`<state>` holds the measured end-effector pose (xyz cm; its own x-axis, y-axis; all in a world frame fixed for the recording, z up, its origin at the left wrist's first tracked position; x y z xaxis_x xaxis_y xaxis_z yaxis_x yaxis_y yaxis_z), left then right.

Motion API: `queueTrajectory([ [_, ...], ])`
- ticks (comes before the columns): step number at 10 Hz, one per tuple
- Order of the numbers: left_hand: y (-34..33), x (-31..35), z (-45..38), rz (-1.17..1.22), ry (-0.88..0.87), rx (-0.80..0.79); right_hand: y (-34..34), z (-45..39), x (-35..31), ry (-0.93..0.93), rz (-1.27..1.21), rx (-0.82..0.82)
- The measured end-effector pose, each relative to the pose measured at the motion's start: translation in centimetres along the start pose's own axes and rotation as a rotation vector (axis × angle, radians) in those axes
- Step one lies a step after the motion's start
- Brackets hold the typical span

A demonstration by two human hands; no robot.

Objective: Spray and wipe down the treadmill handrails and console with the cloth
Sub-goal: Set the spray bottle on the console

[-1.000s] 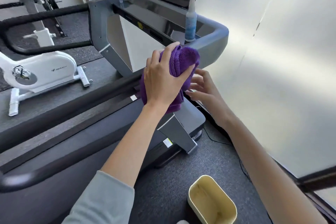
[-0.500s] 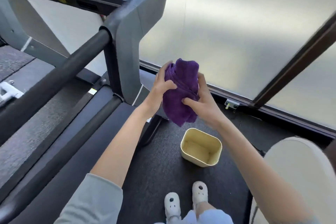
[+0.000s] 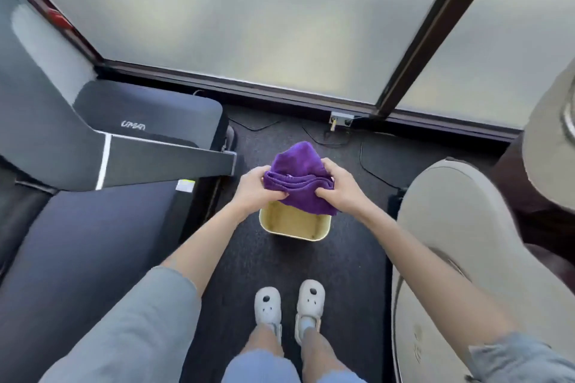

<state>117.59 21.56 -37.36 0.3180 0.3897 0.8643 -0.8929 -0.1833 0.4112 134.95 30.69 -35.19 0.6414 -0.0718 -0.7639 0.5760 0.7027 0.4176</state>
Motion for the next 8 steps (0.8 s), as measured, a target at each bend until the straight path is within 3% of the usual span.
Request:
queueTrajectory([
  [2, -5.7, -7.4, -4.6, -0.201, 0.101, -0.063, -2.9, -6.0, 8.1, -0.161, 0.099, 0.049],
  [5, -8.4, -11.8, -7.8, -0.407, 0.282, -0.170, -5.9, -10.2, 13.2, -0.438, 0.078, 0.127],
  [6, -8.8, -11.1, -7.9, -0.551, 0.177, -0.185, -5.8, -10.3, 13.2, -0.454, 0.170, 0.186],
  [8, -9.3, -9.8, -8.4, -0.733, 0.034, -0.302, -6.4, -10.5, 12.1, -0.409, 0.421, 0.137],
])
Point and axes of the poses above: each hand's wrist, its own z-axis away from the middle knuckle, its own y-axis out of the back of the hand, x = y × z, the point moved 4 cm from there along -z, towards the middle knuckle, and after that the axes turned 11 degrees about -y, right-handed, at the moved point
